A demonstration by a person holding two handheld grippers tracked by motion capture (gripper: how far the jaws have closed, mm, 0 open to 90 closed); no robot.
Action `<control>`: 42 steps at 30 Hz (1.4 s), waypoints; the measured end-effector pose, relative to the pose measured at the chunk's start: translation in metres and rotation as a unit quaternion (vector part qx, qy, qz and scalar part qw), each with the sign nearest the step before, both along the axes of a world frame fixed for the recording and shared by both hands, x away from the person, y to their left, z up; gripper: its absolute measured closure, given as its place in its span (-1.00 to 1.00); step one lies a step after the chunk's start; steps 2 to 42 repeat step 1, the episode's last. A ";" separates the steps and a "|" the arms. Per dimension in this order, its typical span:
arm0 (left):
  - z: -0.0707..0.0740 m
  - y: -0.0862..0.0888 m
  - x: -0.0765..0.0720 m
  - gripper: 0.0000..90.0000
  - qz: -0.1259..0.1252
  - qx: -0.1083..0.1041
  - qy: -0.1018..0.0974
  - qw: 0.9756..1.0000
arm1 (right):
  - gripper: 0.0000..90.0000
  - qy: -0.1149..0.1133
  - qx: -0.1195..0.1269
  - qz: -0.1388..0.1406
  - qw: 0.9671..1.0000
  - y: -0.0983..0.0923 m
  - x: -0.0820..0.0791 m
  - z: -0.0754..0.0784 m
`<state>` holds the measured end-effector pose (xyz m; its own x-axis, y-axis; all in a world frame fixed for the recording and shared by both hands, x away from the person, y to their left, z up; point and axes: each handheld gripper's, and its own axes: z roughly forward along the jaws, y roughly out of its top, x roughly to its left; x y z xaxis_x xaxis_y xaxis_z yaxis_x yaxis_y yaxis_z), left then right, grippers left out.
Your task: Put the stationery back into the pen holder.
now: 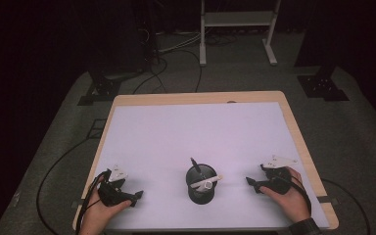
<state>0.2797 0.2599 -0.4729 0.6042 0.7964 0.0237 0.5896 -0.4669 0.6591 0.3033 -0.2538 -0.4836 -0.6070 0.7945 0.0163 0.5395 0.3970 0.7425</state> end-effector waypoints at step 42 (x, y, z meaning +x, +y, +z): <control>0.000 0.000 0.000 -0.93 0.000 0.000 0.000 1.000 | -0.54 0.000 0.000 0.000 1.000 0.000 0.000 0.000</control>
